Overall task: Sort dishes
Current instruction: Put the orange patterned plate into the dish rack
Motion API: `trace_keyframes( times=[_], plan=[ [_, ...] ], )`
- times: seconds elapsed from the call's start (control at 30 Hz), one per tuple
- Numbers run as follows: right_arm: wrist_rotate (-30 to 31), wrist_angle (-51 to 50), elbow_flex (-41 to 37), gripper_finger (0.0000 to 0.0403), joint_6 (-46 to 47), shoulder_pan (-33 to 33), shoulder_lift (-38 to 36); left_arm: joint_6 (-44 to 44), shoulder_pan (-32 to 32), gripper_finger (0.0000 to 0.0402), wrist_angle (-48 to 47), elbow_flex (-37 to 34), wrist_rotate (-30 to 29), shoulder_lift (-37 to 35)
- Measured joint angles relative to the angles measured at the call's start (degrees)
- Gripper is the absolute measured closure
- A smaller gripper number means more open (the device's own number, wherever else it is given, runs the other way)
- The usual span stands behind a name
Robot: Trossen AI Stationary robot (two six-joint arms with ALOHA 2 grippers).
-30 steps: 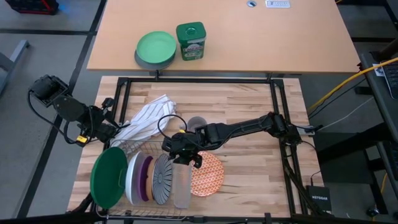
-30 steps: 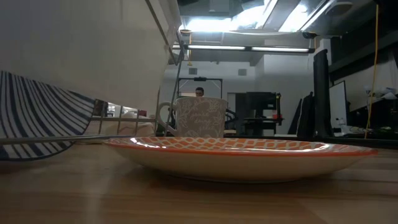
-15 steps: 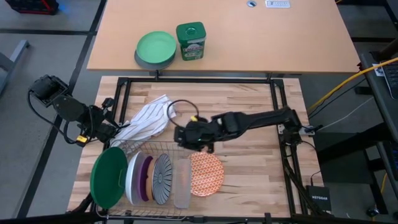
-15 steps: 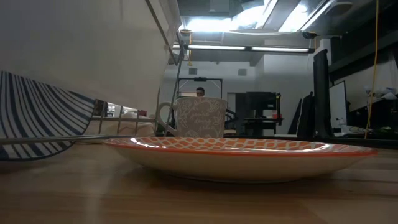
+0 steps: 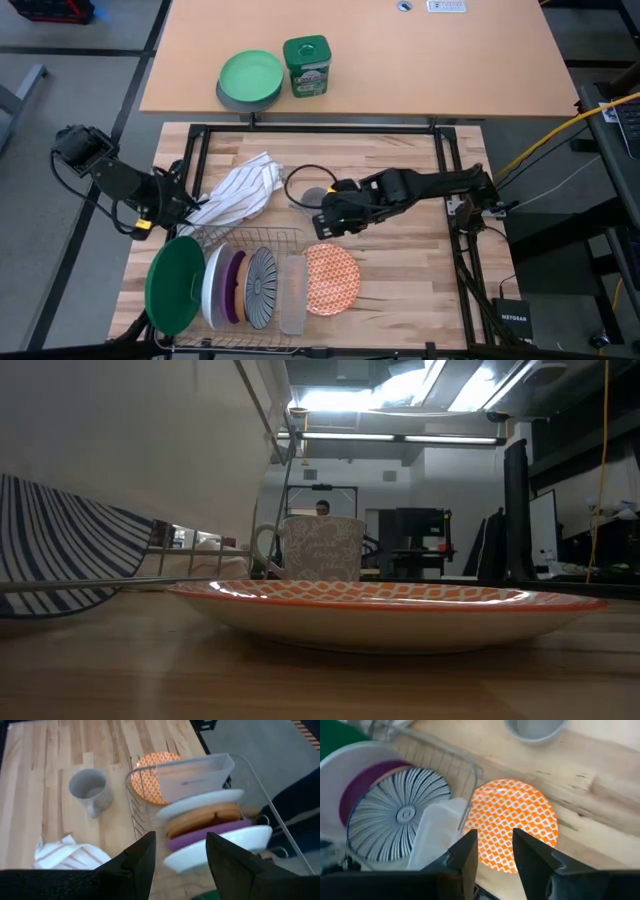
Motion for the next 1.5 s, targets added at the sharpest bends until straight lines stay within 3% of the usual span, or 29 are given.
trace_keyframes(
  times=[0.3, 0.5, 0.73, 1.03, 1.2, 1.33, 1.5],
  plan=[
    [-6.7, -1.3, 0.0, 0.0278, -18.1, 0.3, 2.0, -0.2, 0.0, 0.0239, 3.8, 0.0, -3.4, 4.1],
    [-8.1, -12.2, -0.6, 0.0278, -19.0, 0.4, 3.0, 0.1, 0.0, 0.0239, 5.2, 0.0, -5.8, 7.2],
    [-18.1, -12.1, -8.2, 0.0278, -23.4, 0.7, 2.0, 0.0, 2.3, 0.0239, 7.5, 0.0, -6.1, 8.9],
    [-25.0, -10.2, -21.7, 0.0279, -31.1, 3.2, -1.2, -3.0, 5.3, 0.0239, 10.6, 0.0, -6.2, 9.5],
    [-29.5, -7.3, -31.0, 0.0279, -30.6, 7.1, -8.7, -6.1, 6.9, 0.0239, 12.8, 0.0, -6.2, 9.5],
    [-29.4, -3.8, -39.0, 0.0279, -25.7, 11.3, -17.7, -9.2, 8.6, 0.0239, 12.8, 0.0, -6.2, 9.6],
    [-20.4, 9.6, -52.9, 0.0279, -8.7, 15.6, -32.3, -12.2, 11.3, 0.0239, 14.0, 0.0, -6.5, 10.5]
  ],
)
